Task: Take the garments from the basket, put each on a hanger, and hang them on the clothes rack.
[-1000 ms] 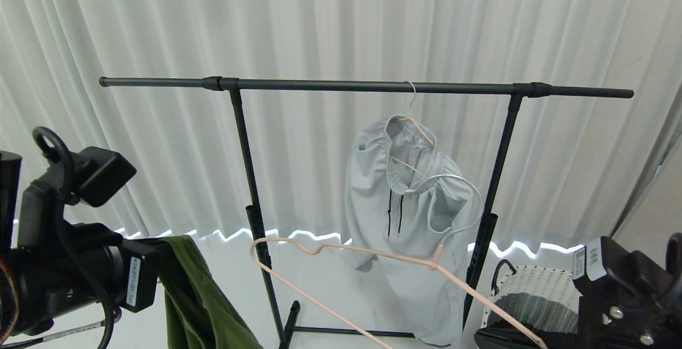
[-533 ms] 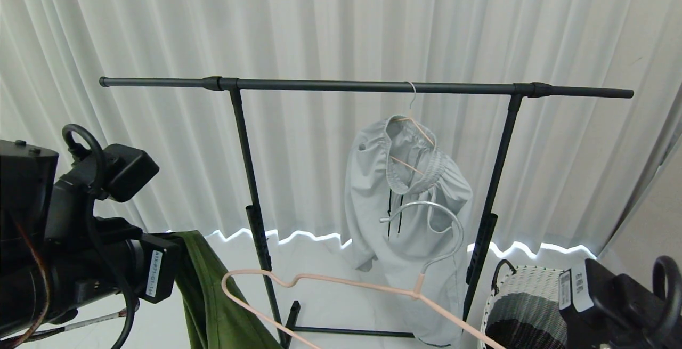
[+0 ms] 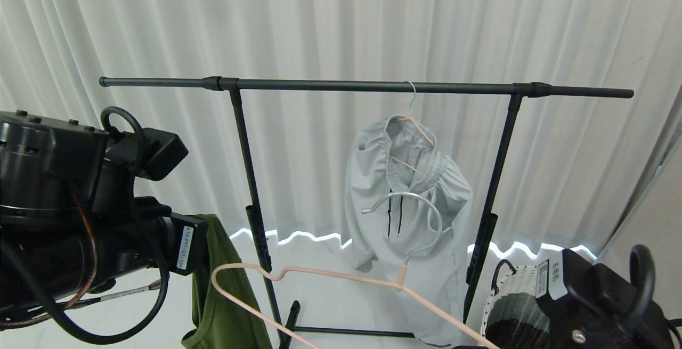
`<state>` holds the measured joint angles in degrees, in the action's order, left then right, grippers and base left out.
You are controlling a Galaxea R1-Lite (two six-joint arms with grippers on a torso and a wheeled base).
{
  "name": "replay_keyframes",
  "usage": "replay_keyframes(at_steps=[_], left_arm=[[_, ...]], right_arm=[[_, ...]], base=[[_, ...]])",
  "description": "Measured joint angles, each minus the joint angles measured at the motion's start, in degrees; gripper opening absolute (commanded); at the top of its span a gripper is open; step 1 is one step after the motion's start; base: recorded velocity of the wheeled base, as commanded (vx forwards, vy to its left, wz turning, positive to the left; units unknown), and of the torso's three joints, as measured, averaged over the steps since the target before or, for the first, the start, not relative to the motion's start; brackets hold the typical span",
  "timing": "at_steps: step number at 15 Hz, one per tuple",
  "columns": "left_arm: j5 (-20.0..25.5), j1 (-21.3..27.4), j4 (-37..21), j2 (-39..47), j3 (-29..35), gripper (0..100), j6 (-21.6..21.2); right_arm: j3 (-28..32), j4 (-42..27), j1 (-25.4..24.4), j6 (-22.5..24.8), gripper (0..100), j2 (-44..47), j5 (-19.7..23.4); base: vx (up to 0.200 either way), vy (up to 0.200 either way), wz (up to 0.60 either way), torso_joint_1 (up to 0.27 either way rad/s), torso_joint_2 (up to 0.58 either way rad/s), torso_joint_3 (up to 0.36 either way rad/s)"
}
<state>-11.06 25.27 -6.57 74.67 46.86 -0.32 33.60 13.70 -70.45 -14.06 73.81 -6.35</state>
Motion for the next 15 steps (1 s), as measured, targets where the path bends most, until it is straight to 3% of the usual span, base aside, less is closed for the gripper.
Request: replay_keyframes(at_steps=[6,9,15], left_arm=[[-3.77,3.08,0.0,1.21,0.96,0,2.12],[-5.11,3.19,0.0,1.35,1.12,0,2.08],[-10.18,2.97,0.0,2.6,1.01,0,2.15]], right_arm=[[0.91,7.97,0.24,-0.04,0,5.92,-0.71],[0.8,8.48,1.57,-0.01,0,7.91,-3.3],[0.79,8.52,2.32,0.07,0,7.14,-3.44]], base=[[0.0,0.0,0.0,0.0,0.0,0.0],[0.0,0.0,0.0,0.0,0.0,0.0],[0.0,0.0,0.0,0.0,0.0,0.0]])
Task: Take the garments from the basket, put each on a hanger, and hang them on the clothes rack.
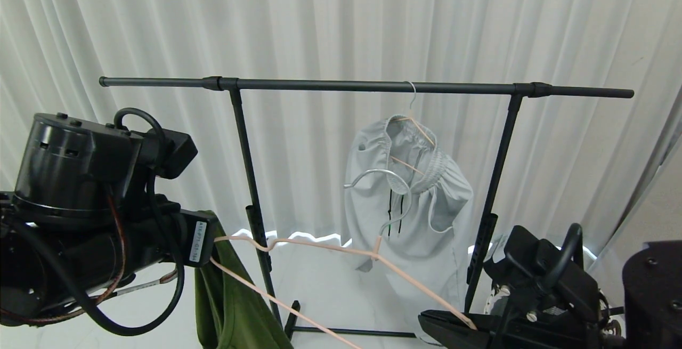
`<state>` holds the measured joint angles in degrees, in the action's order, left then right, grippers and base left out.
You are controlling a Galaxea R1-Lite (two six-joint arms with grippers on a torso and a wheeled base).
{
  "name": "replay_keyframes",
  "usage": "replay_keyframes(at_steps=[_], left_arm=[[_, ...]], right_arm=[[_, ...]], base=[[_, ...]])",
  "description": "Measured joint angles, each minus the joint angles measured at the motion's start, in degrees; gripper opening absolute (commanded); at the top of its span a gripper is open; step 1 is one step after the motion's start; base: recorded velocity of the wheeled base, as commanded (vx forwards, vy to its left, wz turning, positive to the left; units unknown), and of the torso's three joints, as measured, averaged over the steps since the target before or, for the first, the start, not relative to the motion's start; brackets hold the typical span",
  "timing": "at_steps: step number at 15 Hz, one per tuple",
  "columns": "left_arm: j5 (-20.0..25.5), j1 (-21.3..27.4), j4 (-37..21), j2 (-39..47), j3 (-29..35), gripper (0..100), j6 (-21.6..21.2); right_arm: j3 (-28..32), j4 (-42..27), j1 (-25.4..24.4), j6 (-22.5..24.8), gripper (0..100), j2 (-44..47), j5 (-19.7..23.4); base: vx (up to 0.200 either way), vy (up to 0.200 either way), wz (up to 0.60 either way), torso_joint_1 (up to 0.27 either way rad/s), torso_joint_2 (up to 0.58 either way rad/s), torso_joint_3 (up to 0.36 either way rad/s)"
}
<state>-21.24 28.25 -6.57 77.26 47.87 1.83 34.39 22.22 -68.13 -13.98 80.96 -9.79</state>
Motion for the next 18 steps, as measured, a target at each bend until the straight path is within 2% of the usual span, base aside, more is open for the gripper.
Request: replay_keyframes(at_steps=[7,12,16,18], left_arm=[[-0.22,1.29,0.0,-0.48,0.09,0,0.02],[-0.38,1.88,0.0,-0.69,0.11,0,0.22],[-0.9,4.66,-0.07,-0.63,0.91,0,4.33],[-1.12,5.71,-0.1,-0.45,1.18,0,4.82]], right_arm=[[0.23,1.32,0.17,-0.07,0,1.67,-1.02],[0.67,8.57,0.46,-0.07,0,7.11,-4.94],[2.55,9.22,0.38,-0.07,0,10.45,-6.33],[3.95,9.25,-0.11,-0.05,0,12.59,-7.31]], base=[[0.0,0.0,0.0,0.0,0.0,0.0],[0.0,0.0,0.0,0.0,0.0,0.0],[0.0,0.0,0.0,0.0,0.0,0.0],[0.0,0.0,0.0,0.0,0.0,0.0]])
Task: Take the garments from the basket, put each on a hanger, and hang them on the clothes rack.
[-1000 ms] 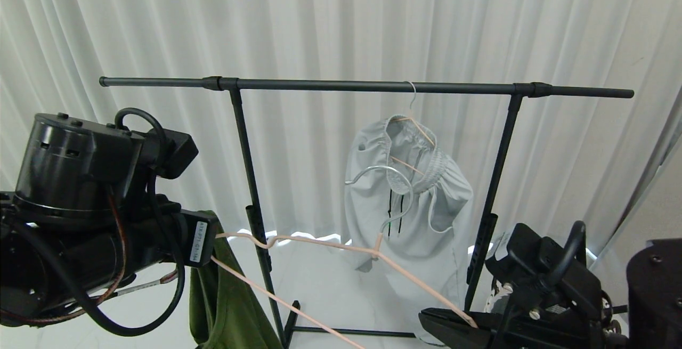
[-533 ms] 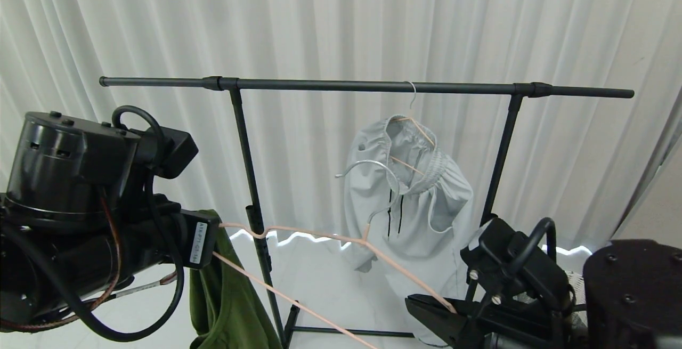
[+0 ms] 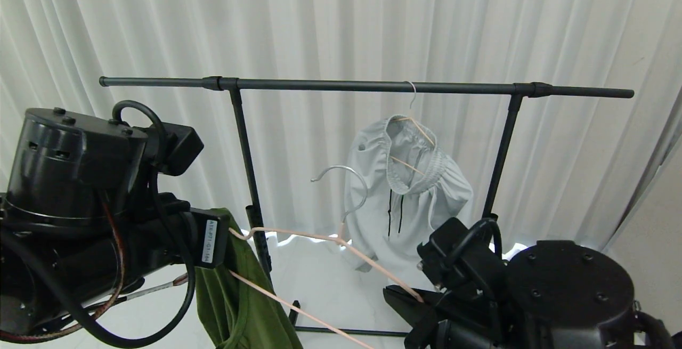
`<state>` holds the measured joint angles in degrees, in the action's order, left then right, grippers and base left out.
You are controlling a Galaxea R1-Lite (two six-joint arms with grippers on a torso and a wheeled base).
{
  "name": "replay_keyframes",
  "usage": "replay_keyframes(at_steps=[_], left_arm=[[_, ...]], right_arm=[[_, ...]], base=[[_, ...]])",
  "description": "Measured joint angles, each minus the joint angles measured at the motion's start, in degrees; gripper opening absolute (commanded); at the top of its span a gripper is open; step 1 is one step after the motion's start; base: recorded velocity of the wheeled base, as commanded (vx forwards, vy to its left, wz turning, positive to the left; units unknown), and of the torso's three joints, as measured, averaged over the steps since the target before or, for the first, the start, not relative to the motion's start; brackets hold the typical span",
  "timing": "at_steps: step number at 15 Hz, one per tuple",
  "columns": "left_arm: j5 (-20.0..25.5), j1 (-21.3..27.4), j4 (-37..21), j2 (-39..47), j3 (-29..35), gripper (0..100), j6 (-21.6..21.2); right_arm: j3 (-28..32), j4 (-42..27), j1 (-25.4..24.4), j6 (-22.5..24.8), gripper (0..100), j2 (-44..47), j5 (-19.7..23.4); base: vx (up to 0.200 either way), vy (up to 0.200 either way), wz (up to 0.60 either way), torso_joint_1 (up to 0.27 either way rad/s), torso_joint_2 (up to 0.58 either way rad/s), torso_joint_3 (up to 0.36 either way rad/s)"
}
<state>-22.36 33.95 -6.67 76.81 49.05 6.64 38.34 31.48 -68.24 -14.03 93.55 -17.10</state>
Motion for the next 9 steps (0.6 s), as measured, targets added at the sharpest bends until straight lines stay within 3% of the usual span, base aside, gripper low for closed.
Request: replay_keyframes(at_steps=[3,6,9], left_arm=[[-1.17,0.09,0.0,0.5,0.67,0,1.4],[-9.06,-0.07,0.02,2.49,1.71,0,4.57],[-10.48,-0.13,0.02,4.24,2.79,0,5.72]], right_arm=[[0.82,-0.11,-3.25,-0.52,0,2.18,-0.11],[0.99,-0.2,-8.05,-6.68,0,2.91,-0.09],[1.24,-0.17,-11.8,-10.26,0,2.93,0.0]], base=[[0.0,0.0,0.0,0.0,0.0,0.0],[0.0,0.0,0.0,0.0,0.0,0.0],[0.0,0.0,0.0,0.0,0.0,0.0]])
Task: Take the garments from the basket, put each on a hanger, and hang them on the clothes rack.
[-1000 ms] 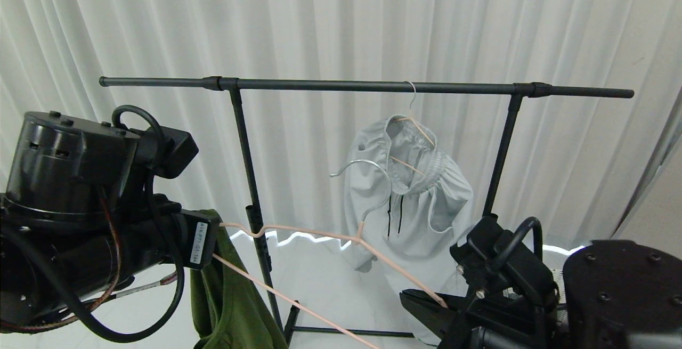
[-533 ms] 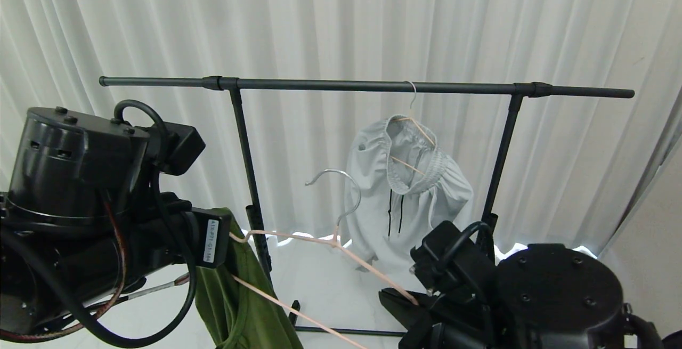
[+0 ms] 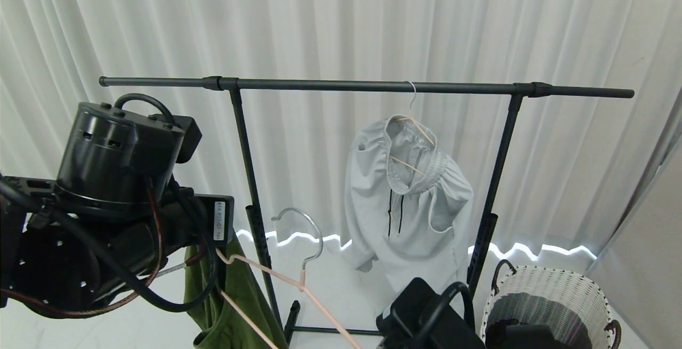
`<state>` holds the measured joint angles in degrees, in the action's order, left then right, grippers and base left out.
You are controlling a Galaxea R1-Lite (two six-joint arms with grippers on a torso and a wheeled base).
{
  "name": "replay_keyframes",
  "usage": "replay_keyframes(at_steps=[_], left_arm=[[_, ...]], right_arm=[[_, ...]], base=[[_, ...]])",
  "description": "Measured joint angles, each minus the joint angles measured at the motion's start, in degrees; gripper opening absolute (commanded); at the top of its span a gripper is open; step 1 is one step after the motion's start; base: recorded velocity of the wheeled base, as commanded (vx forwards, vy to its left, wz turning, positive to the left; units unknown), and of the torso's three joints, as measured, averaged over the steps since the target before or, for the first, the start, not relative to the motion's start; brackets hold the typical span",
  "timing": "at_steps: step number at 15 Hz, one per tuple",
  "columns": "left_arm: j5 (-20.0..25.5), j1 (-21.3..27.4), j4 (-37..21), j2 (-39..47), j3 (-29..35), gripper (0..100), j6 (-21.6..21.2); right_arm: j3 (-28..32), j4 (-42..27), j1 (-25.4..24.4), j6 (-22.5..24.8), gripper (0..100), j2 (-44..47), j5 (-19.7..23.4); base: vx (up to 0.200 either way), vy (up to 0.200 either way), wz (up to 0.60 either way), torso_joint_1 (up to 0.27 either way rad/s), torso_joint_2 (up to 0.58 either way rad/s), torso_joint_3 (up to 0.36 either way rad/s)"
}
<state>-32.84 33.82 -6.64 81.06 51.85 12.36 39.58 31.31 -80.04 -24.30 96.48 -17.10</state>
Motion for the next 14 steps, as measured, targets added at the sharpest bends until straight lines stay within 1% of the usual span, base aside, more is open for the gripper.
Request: replay_keyframes(at_steps=[1,3,5,7,9,11,14], left_arm=[[-0.02,0.02,-0.02,0.28,0.13,0,-0.02],[-0.02,0.0,-0.02,0.59,0.22,0,-0.07],[-0.16,-0.78,-0.02,1.0,0.11,0,-0.05],[-0.24,-1.46,-0.02,1.5,0.05,0,0.0],[-0.27,-1.68,-0.02,1.69,0.02,0,-0.07],[-0.24,-0.96,-0.11,1.69,-0.11,0,-0.16],[-0.24,1.71,-0.13,1.38,-0.11,0,-0.05]], right_arm=[[0.1,0.0,-0.85,-0.3,0,0.13,0.02],[0.1,-0.05,-0.9,-1.51,0,0.63,-0.44],[-0.04,-0.29,1.35,-3.21,0,1.12,-2.57],[-0.09,-0.4,4.28,-3.36,0,1.12,-3.43],[-0.01,-0.38,6.21,-3.38,0,0.68,-3.89],[0.05,-0.24,6.67,-3.29,0,0.35,-4.02],[0.35,-0.09,6.64,-3.07,0,0.49,-4.02]], base=[[0.0,0.0,0.0,0.0,0.0,0.0],[0.0,0.0,0.0,0.0,0.0,0.0],[0.0,0.0,0.0,0.0,0.0,0.0],[0.0,0.0,0.0,0.0,0.0,0.0],[0.0,0.0,0.0,0.0,0.0,0.0],[0.0,0.0,0.0,0.0,0.0,0.0],[0.0,0.0,0.0,0.0,0.0,0.0]])
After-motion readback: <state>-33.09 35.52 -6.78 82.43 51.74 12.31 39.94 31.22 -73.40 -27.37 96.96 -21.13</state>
